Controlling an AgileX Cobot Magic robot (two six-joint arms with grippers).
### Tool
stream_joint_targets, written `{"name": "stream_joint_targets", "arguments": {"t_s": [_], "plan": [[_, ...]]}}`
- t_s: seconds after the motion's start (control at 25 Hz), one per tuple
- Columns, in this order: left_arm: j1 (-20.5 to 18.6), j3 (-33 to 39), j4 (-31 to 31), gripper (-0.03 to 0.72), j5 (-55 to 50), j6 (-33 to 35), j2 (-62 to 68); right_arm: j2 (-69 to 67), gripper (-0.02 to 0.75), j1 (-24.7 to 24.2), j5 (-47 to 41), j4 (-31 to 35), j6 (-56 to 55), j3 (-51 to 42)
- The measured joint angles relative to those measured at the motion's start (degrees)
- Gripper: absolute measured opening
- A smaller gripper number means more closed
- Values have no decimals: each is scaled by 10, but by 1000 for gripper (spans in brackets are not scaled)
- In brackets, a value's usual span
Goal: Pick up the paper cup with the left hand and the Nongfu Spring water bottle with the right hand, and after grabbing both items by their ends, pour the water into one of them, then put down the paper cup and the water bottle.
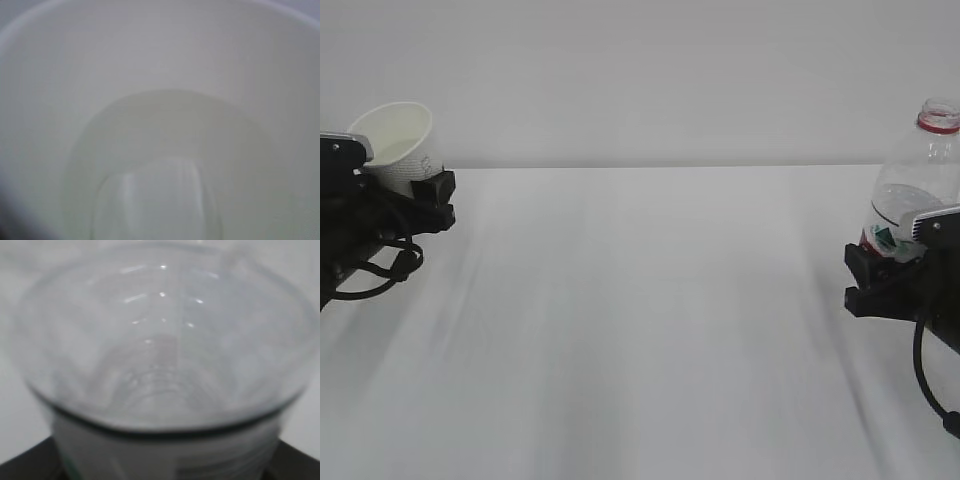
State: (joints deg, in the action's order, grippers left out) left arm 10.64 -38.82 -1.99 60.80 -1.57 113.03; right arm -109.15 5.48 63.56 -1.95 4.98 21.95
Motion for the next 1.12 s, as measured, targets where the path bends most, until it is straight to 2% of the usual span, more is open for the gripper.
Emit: {"name": "stream_joint_targets", "arguments": {"t_s": [1.12], "plan": [[0,-5,-14,543,40,0,119,0,449,0,0,4,0,0]]}}
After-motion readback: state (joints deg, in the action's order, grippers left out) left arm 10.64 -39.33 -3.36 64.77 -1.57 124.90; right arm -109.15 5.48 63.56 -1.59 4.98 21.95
